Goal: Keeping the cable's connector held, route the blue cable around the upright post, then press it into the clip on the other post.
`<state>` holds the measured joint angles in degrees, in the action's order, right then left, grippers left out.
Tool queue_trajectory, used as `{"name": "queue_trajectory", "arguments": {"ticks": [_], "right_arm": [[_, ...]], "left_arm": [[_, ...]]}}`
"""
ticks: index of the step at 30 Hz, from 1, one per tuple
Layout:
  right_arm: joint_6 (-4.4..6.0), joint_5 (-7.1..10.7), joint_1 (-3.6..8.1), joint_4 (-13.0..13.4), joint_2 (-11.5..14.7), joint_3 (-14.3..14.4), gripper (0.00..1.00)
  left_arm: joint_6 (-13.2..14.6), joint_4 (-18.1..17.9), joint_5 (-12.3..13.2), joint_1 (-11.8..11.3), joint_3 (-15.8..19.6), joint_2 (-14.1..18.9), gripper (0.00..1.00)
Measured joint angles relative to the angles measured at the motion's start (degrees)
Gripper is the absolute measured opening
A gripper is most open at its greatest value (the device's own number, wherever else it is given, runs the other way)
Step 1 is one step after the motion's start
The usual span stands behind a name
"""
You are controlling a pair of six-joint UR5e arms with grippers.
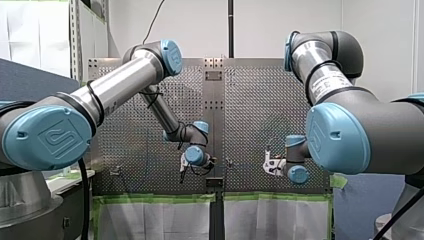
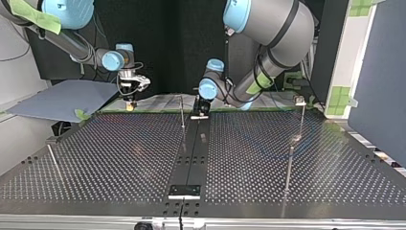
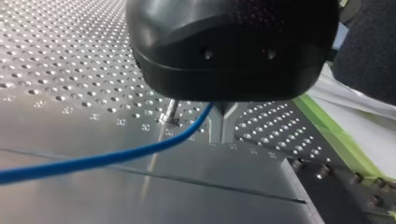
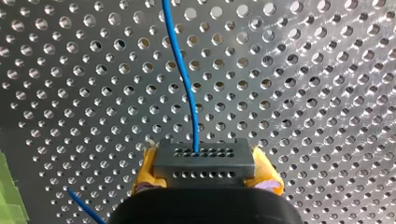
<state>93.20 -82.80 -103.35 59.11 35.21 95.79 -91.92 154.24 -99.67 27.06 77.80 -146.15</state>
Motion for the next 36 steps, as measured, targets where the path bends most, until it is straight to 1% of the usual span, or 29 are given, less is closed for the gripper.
{"name": "queue_trajectory", "arguments": {"ticks": [8, 19, 20, 21, 22, 24, 25, 26, 27, 28, 29, 30, 33, 36], "right_arm": [[-0.03, 0.12, 0.03, -0.97, -0.02, -1.28, 0.00], [-0.07, 0.39, 0.03, -1.93, 0.00, -2.36, 0.00], [-0.05, 0.40, 0.03, -1.94, 0.00, -2.37, 0.00], [-0.04, 0.42, 0.03, -1.94, 0.00, -2.37, 0.00], [-0.04, 0.44, 0.03, -1.95, 0.00, -2.38, 0.00], [-0.03, 0.53, 0.02, -1.96, 0.00, -2.38, 0.00], [-0.02, 0.57, 0.00, -1.96, 0.00, -2.39, 0.00], [-0.02, 0.62, -0.01, -1.96, 0.00, -2.39, 0.00], [-0.02, 0.64, -0.04, -1.97, 0.00, -2.39, 0.00], [-0.02, 0.66, -0.09, -1.97, 0.00, -2.39, 0.00], [-0.02, 0.68, -0.14, -1.96, -0.01, -2.39, 0.00], [-0.02, 0.68, -0.17, -1.97, 0.00, -2.39, 0.00], [-0.02, 0.70, -0.21, -1.98, 0.00, -2.39, 0.00], [-0.02, 0.70, -0.22, -2.09, -0.01, -2.40, 0.00]], "left_arm": [[-0.69, -0.30, 1.00, -0.67, -0.12, 0.03, 0.02], [-2.10, -2.52, 0.54, -0.70, -0.13, 0.05, 0.02], [-2.20, -2.59, 0.59, -0.63, -0.13, 0.05, 0.07], [-2.25, -2.63, 0.57, -0.57, -0.13, 0.05, 0.17], [-2.28, -2.66, 0.52, -0.52, -0.13, 0.05, 0.17], [-2.34, -2.69, 0.23, -0.47, -0.13, 0.05, 0.39], [-2.37, -2.71, 0.13, -0.49, -0.13, 0.05, 0.39], [-2.43, -2.73, 0.12, -0.52, -0.13, 0.05, 0.58], [-2.47, -2.75, 0.19, -0.56, -0.13, 0.05, 0.66], [-2.49, -2.76, 0.32, -0.59, -0.13, 0.04, 0.66], [-2.46, -2.76, 0.47, -0.62, -0.13, 0.05, 0.90], [-2.42, -2.75, 0.51, -0.63, -0.13, 0.05, 1.00], [-2.16, -2.66, -0.01, -0.56, -0.13, 0.31, 1.00], [-1.22, -2.01, -1.25, -0.32, -0.13, 0.51, 1.00]]}}
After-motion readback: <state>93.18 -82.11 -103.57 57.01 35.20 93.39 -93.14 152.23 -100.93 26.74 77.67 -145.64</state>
